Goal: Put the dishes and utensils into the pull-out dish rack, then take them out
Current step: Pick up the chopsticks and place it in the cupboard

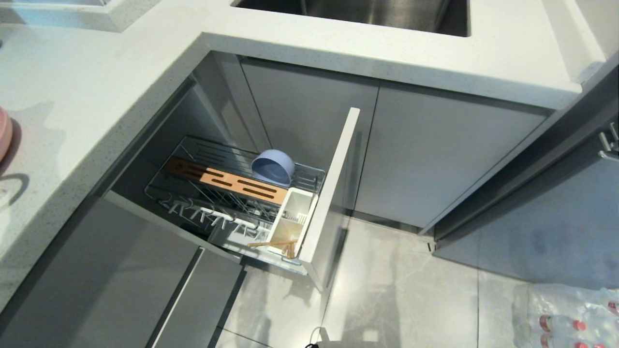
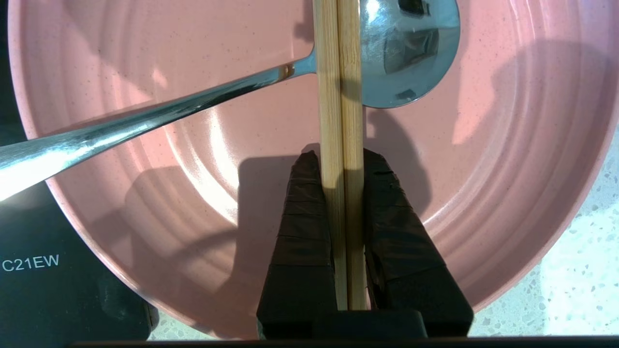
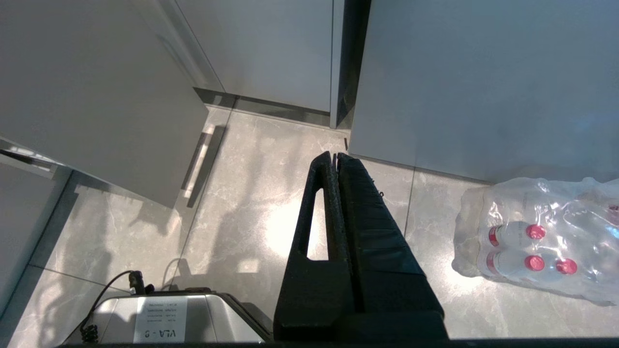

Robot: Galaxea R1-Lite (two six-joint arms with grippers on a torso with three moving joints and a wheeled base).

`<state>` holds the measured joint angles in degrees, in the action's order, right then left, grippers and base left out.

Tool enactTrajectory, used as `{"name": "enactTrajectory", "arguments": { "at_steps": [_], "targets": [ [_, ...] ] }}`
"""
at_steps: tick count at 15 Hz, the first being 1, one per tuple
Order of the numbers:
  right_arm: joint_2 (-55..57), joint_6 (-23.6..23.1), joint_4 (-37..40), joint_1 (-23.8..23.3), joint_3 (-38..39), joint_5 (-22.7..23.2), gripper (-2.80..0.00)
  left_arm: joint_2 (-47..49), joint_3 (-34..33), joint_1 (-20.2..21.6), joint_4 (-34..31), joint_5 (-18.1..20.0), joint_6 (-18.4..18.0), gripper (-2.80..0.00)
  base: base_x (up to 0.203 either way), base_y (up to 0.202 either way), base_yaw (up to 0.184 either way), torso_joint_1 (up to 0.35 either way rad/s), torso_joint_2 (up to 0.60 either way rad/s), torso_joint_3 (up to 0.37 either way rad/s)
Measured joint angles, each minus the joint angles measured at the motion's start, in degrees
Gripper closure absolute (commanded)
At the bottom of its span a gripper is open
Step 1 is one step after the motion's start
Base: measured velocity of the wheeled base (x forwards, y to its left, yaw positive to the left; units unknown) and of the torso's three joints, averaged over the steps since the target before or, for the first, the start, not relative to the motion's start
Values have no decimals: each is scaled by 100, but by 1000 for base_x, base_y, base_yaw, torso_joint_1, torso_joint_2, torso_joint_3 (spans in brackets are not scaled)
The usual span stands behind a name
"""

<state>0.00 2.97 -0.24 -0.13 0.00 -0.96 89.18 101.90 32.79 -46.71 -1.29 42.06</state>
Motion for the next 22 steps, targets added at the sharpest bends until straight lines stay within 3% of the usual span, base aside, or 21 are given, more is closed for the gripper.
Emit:
{"name": "enactTrajectory", "arguments": {
  "at_steps": [8,11,15,22],
  "targets": [
    [0,0,0,2,0,0,0,-668,131,-80,-8,124,-5,0,0,0,0,0,0,0],
    [0,0,0,2,0,0,0,-1112,195,-613,-67,145,-6,0,0,0,0,0,0,0],
    [0,-1,0,-1,0,0,0,-1606,258,-2117,-703,165,48,0,0,0,0,0,0,0],
    [0,0,0,0,0,0,0,-1909,262,-5499,-1608,197,253,0,0,0,0,0,0,0]
  ]
}}
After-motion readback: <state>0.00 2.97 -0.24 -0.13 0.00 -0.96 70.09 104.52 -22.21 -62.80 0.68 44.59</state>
